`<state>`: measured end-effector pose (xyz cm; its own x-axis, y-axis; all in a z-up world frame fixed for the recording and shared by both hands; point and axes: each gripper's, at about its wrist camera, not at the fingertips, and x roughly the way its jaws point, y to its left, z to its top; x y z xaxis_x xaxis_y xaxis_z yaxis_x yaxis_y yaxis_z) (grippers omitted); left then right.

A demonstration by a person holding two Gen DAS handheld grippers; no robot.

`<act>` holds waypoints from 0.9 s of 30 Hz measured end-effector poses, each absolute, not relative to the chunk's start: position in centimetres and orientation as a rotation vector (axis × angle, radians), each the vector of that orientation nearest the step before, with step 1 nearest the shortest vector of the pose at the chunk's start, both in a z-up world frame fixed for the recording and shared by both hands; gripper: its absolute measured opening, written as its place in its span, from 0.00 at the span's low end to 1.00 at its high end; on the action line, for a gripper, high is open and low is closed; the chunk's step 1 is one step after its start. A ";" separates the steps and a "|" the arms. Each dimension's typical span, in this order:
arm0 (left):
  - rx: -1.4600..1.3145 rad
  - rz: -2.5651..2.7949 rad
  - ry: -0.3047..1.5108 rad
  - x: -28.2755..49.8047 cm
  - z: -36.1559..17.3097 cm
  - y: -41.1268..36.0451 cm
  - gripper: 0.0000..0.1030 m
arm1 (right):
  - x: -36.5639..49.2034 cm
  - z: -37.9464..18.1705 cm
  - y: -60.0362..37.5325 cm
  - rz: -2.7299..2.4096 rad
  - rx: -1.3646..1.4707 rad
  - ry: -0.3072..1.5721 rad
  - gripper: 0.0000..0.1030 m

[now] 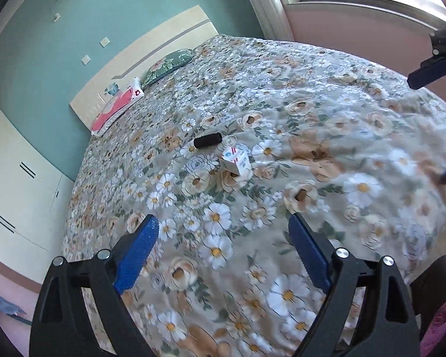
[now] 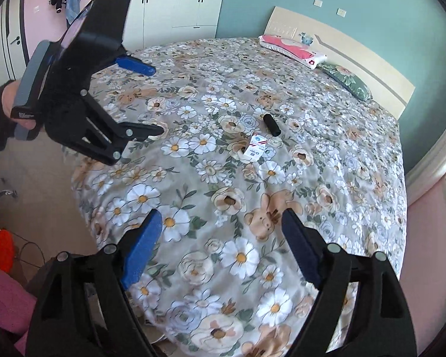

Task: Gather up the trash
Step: 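Move both open tools away from the bin toward the bed, then grasp the black foam cylinder with the left tool while the right tool grasps the medicine box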

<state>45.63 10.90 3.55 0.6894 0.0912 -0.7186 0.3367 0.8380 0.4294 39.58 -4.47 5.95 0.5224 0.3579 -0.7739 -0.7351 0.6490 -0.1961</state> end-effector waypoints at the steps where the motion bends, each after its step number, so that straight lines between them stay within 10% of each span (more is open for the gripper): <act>1: 0.596 -0.159 0.812 47.9 3.2 11.2 0.88 | 41.2 5.6 -3.8 0.703 -0.572 0.767 0.79; 17: 0.613 -0.395 1.057 66.4 11.4 14.6 0.88 | 54.6 16.0 1.1 0.768 -0.471 1.009 0.79; 27: 0.895 -0.644 1.089 76.7 3.2 16.8 0.88 | 62.1 12.4 4.3 0.633 -0.343 1.076 0.79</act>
